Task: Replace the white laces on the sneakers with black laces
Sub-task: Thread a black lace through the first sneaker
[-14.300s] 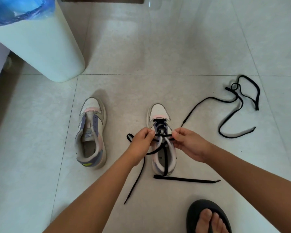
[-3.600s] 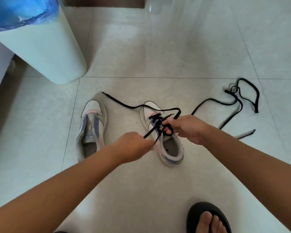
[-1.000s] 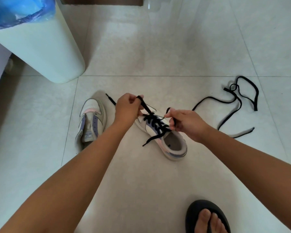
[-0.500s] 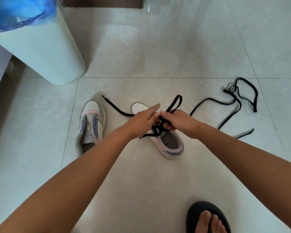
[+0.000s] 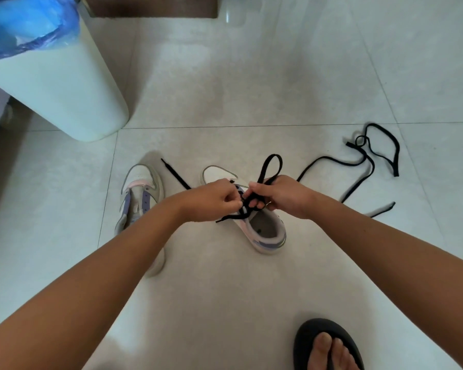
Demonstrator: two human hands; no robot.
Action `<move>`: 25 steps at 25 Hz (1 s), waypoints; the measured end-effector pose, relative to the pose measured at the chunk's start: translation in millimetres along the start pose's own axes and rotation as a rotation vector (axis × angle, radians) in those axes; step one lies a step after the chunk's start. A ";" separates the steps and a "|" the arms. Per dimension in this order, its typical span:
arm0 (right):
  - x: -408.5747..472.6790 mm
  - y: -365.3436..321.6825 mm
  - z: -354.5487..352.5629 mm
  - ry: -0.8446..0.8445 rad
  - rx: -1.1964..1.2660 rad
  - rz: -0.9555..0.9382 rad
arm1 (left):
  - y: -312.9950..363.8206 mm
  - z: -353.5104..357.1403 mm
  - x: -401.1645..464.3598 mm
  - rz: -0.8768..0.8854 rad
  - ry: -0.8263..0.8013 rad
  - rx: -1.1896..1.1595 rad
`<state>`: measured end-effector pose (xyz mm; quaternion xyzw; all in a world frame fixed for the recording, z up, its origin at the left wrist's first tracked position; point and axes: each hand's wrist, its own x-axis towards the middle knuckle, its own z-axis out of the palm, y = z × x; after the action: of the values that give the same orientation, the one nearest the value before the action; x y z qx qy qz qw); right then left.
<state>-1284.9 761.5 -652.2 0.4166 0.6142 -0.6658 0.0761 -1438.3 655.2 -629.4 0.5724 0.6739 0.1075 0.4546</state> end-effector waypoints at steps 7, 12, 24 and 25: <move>3.0 -1.8 -1.3 0.031 0.280 0.190 | -1.2 33.1 -10.9 -0.242 -0.416 0.060; -3.8 -6.1 8.0 0.090 0.116 0.095 | -6.8 30.1 34.3 -0.070 0.277 -0.544; 1.0 27.1 18.7 0.486 -0.228 -0.316 | -20.5 42.0 39.5 -0.063 0.235 -0.593; -1.8 26.1 18.6 0.478 -0.075 -0.258 | -19.7 40.2 39.0 -0.084 0.249 -0.562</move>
<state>-1276.4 738.2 -672.6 0.4774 0.6868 -0.5296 -0.1411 -1419.3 667.7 -684.3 0.3782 0.6913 0.3401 0.5133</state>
